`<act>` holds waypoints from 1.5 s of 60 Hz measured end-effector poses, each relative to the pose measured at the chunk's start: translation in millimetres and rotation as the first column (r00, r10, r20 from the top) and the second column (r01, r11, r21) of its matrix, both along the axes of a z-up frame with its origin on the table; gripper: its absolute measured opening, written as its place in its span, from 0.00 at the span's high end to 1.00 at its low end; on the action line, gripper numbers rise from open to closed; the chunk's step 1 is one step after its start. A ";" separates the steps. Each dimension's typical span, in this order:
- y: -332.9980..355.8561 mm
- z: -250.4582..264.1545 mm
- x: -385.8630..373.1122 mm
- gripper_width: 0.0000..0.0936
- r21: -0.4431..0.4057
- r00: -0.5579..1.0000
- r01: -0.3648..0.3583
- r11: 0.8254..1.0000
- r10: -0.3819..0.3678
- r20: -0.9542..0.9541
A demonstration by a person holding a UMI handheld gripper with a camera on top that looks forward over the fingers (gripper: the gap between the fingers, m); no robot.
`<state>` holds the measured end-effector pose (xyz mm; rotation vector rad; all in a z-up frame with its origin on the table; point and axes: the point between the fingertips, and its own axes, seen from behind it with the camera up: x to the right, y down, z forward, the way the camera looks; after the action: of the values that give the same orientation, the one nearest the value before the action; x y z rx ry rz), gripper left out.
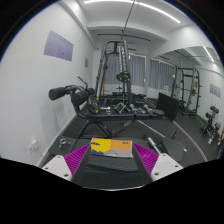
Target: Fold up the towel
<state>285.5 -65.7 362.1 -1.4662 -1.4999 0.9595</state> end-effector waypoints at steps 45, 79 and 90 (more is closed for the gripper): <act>-143.3 -213.4 -154.0 0.09 -0.058 0.997 -0.036 0.998 0.040 0.071; -166.2 -370.9 -362.4 0.09 0.004 0.981 0.035 0.999 -0.036 0.192; -128.9 -384.2 -368.3 0.96 0.116 0.968 0.121 0.986 -0.143 0.205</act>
<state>-82.8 -194.6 -22.1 -1.6116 -1.5560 0.6526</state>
